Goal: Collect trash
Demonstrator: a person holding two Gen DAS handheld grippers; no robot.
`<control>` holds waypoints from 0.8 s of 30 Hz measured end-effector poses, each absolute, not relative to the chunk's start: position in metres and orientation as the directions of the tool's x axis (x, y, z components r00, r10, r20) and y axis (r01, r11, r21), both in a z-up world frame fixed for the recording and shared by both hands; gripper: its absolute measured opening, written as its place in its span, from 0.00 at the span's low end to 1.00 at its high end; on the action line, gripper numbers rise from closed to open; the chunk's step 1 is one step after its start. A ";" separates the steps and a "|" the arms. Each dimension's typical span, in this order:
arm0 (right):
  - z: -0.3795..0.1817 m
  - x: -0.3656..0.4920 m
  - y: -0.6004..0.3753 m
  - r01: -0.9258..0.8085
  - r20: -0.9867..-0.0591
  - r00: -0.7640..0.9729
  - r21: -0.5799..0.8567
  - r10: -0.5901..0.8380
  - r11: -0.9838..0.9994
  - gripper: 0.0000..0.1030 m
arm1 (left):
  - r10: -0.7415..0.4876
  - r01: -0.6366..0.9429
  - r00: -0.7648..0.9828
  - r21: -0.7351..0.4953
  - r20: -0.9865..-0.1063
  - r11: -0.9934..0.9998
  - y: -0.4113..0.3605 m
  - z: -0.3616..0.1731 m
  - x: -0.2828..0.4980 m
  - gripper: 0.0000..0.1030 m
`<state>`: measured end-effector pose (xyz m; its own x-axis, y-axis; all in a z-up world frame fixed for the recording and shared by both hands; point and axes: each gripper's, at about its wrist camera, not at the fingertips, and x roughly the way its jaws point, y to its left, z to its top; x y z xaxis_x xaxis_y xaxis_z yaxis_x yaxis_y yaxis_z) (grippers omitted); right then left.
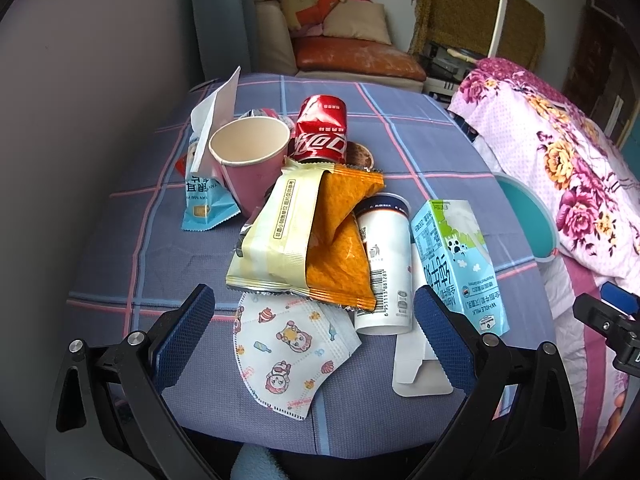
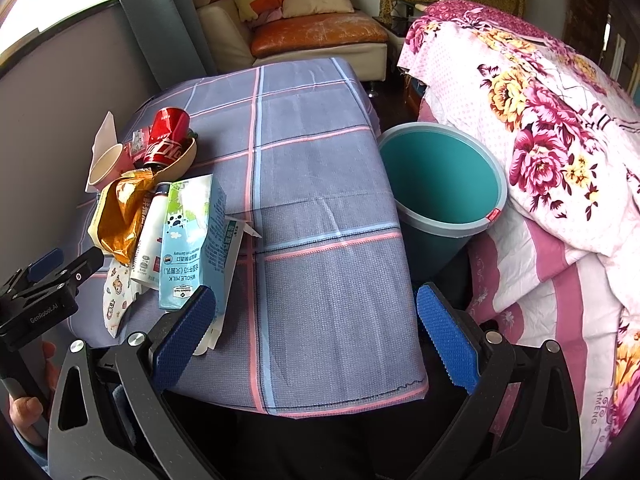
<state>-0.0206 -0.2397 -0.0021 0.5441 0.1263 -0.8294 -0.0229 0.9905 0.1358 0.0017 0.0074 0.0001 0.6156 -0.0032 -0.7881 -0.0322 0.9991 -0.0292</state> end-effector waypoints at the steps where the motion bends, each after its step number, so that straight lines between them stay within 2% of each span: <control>1: -0.002 -0.021 -0.240 -0.022 -0.829 0.545 0.135 0.125 0.991 0.94 | -0.003 -0.032 0.615 -0.029 -0.788 0.999 0.007 0.000 0.002 0.96; 24: -0.003 -0.018 -0.237 -0.025 -0.837 0.532 0.135 0.127 0.991 0.94 | -0.016 -0.018 0.611 -0.034 -0.792 0.999 0.003 -0.001 0.001 0.96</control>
<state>-0.0176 -0.2368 -0.0030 0.5324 0.1271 -0.8369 -0.0249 0.9906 0.1346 0.0005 0.0030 -0.0015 0.6108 -0.0157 -0.7916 -0.0180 0.9993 -0.0337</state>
